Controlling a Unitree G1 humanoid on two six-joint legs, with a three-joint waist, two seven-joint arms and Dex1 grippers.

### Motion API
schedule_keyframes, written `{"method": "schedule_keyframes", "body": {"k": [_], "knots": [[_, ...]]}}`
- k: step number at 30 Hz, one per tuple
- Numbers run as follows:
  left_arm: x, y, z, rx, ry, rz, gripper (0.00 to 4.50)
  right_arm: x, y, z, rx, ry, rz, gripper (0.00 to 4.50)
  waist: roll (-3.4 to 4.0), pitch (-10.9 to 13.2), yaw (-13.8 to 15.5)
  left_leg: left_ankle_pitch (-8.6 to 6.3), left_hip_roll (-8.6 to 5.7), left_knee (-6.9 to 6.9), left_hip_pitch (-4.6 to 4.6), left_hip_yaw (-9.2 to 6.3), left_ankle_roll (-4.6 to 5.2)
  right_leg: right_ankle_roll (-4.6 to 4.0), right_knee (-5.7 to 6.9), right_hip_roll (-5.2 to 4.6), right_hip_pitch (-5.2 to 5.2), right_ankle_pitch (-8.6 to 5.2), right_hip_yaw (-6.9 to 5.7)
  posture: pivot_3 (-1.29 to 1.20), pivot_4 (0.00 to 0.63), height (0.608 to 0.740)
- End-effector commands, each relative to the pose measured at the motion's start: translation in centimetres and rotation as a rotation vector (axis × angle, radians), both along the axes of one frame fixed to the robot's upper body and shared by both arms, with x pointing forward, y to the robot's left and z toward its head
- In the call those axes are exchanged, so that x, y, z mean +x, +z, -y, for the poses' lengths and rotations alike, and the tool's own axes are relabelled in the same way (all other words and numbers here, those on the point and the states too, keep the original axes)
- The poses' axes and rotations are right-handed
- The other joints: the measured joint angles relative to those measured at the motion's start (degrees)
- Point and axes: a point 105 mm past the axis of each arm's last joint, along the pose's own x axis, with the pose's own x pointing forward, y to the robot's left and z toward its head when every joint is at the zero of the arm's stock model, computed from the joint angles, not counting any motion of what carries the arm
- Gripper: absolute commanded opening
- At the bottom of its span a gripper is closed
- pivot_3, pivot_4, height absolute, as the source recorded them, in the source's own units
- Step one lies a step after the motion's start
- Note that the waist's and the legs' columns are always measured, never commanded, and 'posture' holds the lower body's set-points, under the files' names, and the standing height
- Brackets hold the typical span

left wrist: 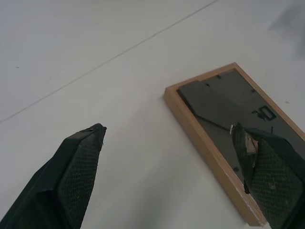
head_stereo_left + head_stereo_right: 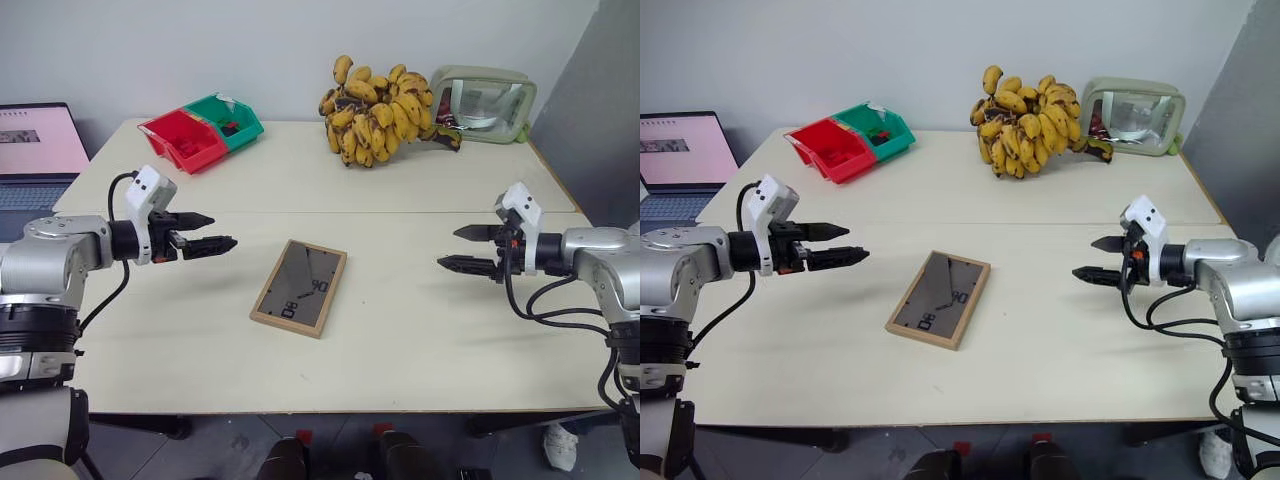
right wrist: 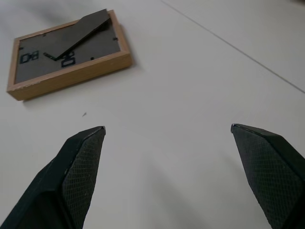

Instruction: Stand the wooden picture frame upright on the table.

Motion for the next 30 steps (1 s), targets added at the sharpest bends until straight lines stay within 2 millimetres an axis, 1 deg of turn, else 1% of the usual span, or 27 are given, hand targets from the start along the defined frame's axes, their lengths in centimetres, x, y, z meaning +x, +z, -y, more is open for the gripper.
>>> {"method": "schedule_keyframes", "body": {"k": [1,7,12,16,17,18,21,23,25,27,28,29,30], "knots": [[-0.2,1.3,-0.1,0.031,-0.029,0.047,4.5,-0.3,1.8,-0.2,-0.021,0.045,0.071,4.47,0.0,0.0,0.03,0.0,0.0,0.0,0.0,0.0,0.0,0.0,0.0,0.0,0.0,0.0,0.0,0.0,0.15,0.74],[0.1,1.2,-0.4,0.056,-0.01,0.059,4.5,-0.5,1.9,-0.9,-0.013,0.061,0.072,4.47,0.0,0.0,0.04,0.0,0.0,0.0,-0.01,-0.01,0.0,0.0,0.0,-0.01,-0.02,0.0,0.0,0.0,0.15,0.74],[-0.4,0.7,-0.4,0.055,-0.021,0.036,4.5,-1.1,1.8,-1.5,-0.006,0.089,0.056,4.47,0.0,0.0,0.03,0.0,0.0,0.0,-0.02,-0.01,0.0,0.0,0.01,-0.01,-0.02,0.0,0.0,0.0,0.15,0.74],[-0.6,0.9,-0.7,0.025,-0.005,0.015,4.5,-1.3,1.8,-2.5,0.022,0.103,0.037,4.47,0.0,0.0,0.03,0.0,0.0,0.0,-0.02,-0.01,0.0,0.0,0.02,-0.01,-0.03,0.0,0.0,0.0,0.15,0.74],[-0.8,1.0,-0.6,0.006,-0.005,0.002,4.16,-1.2,1.6,-2.7,0.044,0.088,0.021,4.1,0.0,0.0,0.03,0.0,0.0,0.0,-0.02,-0.02,0.0,0.0,0.02,-0.01,-0.04,0.0,-0.01,0.0,0.15,0.74],[-0.9,1.0,-0.6,-0.007,-0.007,-0.007,4.08,-1.2,1.6,-2.9,0.059,0.077,0.009,3.98,0.0,0.0,-0.01,0.0,0.01,0.0,-0.03,-0.02,0.0,0.0,0.02,-0.01,-0.04,0.0,-0.01,0.0,0.15,0.74],[-1.3,0.3,-0.7,0.006,-0.005,-0.015,3.36,-1.0,1.0,-3.9,0.068,0.06,0.002,3.17,0.0,0.0,0.0,0.0,0.0,0.01,-0.04,-0.02,0.0,0.0,0.03,-0.01,-0.06,0.0,0.0,0.0,0.15,0.74],[-1.0,-0.6,-0.8,0.024,0.027,-0.008,2.88,-0.7,0.4,-4.7,0.066,0.037,0.006,2.64,0.0,0.0,-0.01,0.0,0.02,0.0,-0.05,-0.01,0.0,0.0,0.04,-0.03,-0.07,0.0,0.01,0.0,0.15,0.74],[-0.6,-1.7,-0.8,0.041,0.063,-0.006,2.49,-0.2,-0.5,-5.5,0.065,0.004,0.009,2.15,0.0,0.0,0.01,0.0,0.03,0.01,-0.06,-0.02,0.0,0.0,0.06,-0.03,-0.09,0.0,0.0,0.0,0.15,0.74],[-0.6,-3.0,-0.5,0.063,0.064,-0.016,2.06,0.2,-1.4,-6.5,0.052,-0.021,0.02,1.67,0.0,0.0,0.06,0.0,0.02,0.02,-0.05,-0.04,0.0,-0.01,0.1,-0.04,-0.09,0.0,0.0,0.0,0.15,0.74],[-0.6,-3.5,-0.3,0.064,0.06,-0.02,1.89,0.5,-1.9,-6.9,0.046,-0.035,0.022,1.46,0.0,-0.01,0.07,0.01,0.01,0.03,-0.06,-0.04,0.0,-0.01,0.11,-0.04,-0.09,0.0,0.0,0.0,0.15,0.74],[-0.7,-3.8,-0.2,0.063,0.058,-0.021,1.62,0.6,-2.1,-7.1,0.044,-0.045,0.024,1.15,0.0,-0.01,0.07,0.01,0.01,0.04,-0.1,-0.03,-0.01,-0.01,0.11,-0.05,-0.14,0.01,0.0,0.0,0.15,0.74],[-0.6,-4.5,0.3,0.06,0.054,-0.03,1.44,0.7,-2.9,-7.8,0.035,-0.055,0.02,0.93,0.0,-0.01,0.08,0.01,-0.01,0.05,-0.12,-0.02,-0.01,-0.01,0.13,-0.07,-0.15,0.01,0.01,0.0,0.15,0.74]]}}
